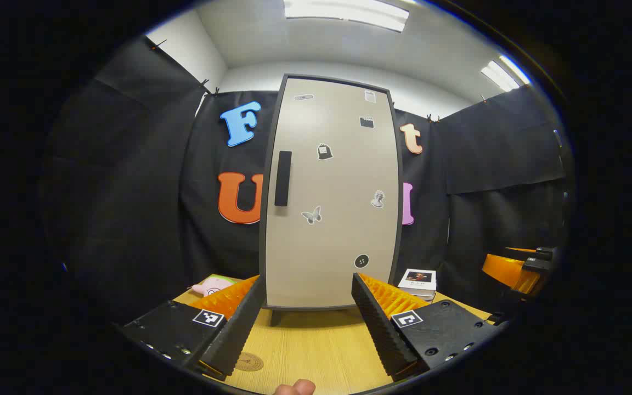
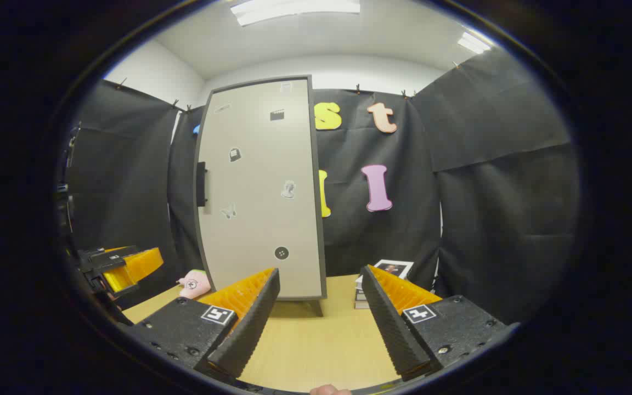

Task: Open the cabinet door with the right hand, grasp the bottle in the cabinet with the left hand and place it on the coaster, then close the cabinet door with the right hand.

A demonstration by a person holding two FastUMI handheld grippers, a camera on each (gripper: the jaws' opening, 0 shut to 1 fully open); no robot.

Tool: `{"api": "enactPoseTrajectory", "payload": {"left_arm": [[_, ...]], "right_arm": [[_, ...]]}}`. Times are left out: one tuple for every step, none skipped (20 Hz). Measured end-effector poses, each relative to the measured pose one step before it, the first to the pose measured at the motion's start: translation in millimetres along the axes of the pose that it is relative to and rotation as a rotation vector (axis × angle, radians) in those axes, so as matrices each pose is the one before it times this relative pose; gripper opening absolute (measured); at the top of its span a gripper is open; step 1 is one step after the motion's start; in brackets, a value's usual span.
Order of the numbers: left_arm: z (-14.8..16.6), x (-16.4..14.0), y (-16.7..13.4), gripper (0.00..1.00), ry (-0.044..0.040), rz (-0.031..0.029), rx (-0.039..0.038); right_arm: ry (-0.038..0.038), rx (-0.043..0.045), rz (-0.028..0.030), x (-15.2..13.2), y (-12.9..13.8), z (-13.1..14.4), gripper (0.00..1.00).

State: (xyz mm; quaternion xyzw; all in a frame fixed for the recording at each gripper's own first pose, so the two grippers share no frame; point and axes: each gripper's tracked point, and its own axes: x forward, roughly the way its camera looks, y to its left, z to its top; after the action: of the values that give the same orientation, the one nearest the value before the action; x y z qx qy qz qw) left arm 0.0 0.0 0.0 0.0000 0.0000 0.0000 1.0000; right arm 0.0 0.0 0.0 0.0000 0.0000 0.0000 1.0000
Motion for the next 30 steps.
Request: {"api": "enactPoseTrajectory", "payload": {"left_arm": [[1.21,0.35,-0.04,0.95,-0.00189,0.00019,-0.00047],[1.67,-0.79,-0.42,0.95,-0.00513,0.00175,0.00038],[0.43,-0.25,0.89,0.95,-0.00412,0.00289,0.00359],[0.06,0.44,-0.35,0.95,-0.00128,-0.00191,0.00566],[-1.36,0.42,0.26,0.95,0.00141,-0.00035,0.0054],[-0.34,-0.12,-0.16,0.95,0.00227,0.0011,0.00425],[-0.32,0.46,-0.1,0.95,0.00215,-0.00009,0.00134],[0.94,-0.56,-0.98,0.95,-0.00035,-0.00116,-0.00044],[0.1,-0.59,-0.03,0.95,-0.00287,-0.00126,0.00012],[1.58,0.24,-0.36,0.95,-0.00261,-0.00045,0.00089],[0.68,1.02,-0.62,0.95,-0.00202,-0.00227,0.00235],[0.64,0.48,-0.06,0.95,-0.00261,-0.00049,0.00369],[0.84,0.13,0.83,0.95,-0.00352,0.00092,0.00361],[1.31,0.7,0.12,0.95,-0.00347,0.00198,0.00209],[-0.07,-0.58,0.26,0.95,-0.00203,0.00108,0.00049],[0.04,-0.78,-0.55,0.95,-0.00069,-0.00058,-0.00062],[-0.8,0.0,-0.04,0.95,0.00087,-0.00032,-0.00004],[-0.07,-0.81,-0.48,0.95,0.00135,0.00035,0.00287],[-1.73,-0.46,0.44,0.95,0.00339,0.00066,0.00418],[-0.1,-2.33,-0.51,0.95,0.00201,0.00132,0.00332],[-0.07,-0.5,0.14,0.95,0.00117,0.00039,0.00121],[-0.45,0.1,-0.7,0.95,0.00032,-0.00106,-0.00075],[0.27,-1.15,-0.06,0.95,-0.00044,0.00094,-0.00166],[-0.56,-1.19,-0.62,0.95,0.00004,0.00007,-0.00312],[-0.52,-1.54,-0.86,0.95,-0.00052,0.00002,-0.00195],[0.55,-2.02,0.13,0.95,-0.00138,0.00354,0.00031],[0.17,-2.81,-0.06,0.95,-0.00249,0.00277,0.00215],[0.16,-2.06,-0.1,0.95,-0.0014,0.0019,0.00336],[-1.58,-3.32,1.15,0.95,0.00059,0.00267,0.0056],[-0.81,-3.01,2.24,0.95,0.00036,0.00631,0.00762]], "right_arm": [[0.00027,0.00263,-0.00043,0.17,-0.2,-0.26,0.95],[0.00014,0.00143,-0.00177,-0.02,-0.7,0.2,0.94],[0.00099,0.00041,-0.00342,-0.86,-1.61,-0.36,0.94],[-0.00197,0.00077,-0.00199,-0.53,-0.77,0.76,0.97],[-0.00319,0.00047,-0.00322,-0.06,-1.17,0.49,0.97],[-0.00086,0.00064,-0.0037,0.0,-1.06,0.34,0.97],[-0.00044,0.00251,-0.00075,-0.35,-0.1,-0.92,0.97],[0.0017,0.00382,-0.0009,0.27,-0.03,-0.05,0.97],[-0.00058,0.00359,0.00087,-0.38,-0.06,0.03,0.94],[-0.00334,0.00043,-0.00007,0.1,0.49,1.28,0.97],[-0.00214,-0.00304,-0.00102,0.33,0.35,0.05,0.97],[0.00002,-0.00447,-0.00069,-0.08,-0.13,-0.1,0.97],[-0.00055,-0.00371,0.00132,0.34,0.89,0.28,0.97],[-0.00028,0.00006,0.00258,0.28,0.54,0.17,0.94],[0.00124,0.00249,0.00357,0.79,1.46,-1.0,0.97],[0.00054,0.00476,0.00242,0.9,1.27,-0.84,0.97],[0.00016,0.00709,0.0041,1.65,1.99,0.55,0.97],[-0.00099,0.00654,0.00895,2.91,3.46,0.87,0.97],[0.00082,0.00173,0.01304,3.78,5.19,1.07,0.97],[-0.0013,-0.00619,0.01362,3.89,4.34,2.84,0.99],[-0.0039,-0.01314,0.01548,4.78,4.74,2.98,0.97],[0.00098,-0.01765,0.0177,6.06,5.56,3.25,0.97],[0.00037,-0.01282,0.01681,8.38,6.07,3.4,0.94],[0.01517,-0.00517,0.02718,10.08,9.04,1.72,0.96],[0.0096,0.00584,0.0458,11.05,15.57,2.32,0.97],[0.00098,0.01282,0.0454,13.27,14.36,6.62,0.97],[0.00452,0.00917,0.03975,13.98,10.85,6.16,0.97],[0.00411,0.00122,0.0349,14.49,9.73,5.91,0.96],[0.00939,-0.00837,0.02862,13.4,9.47,5.25,0.96],[0.00848,-0.01538,0.01644,13.51,6.3,5.57,0.97]]}}
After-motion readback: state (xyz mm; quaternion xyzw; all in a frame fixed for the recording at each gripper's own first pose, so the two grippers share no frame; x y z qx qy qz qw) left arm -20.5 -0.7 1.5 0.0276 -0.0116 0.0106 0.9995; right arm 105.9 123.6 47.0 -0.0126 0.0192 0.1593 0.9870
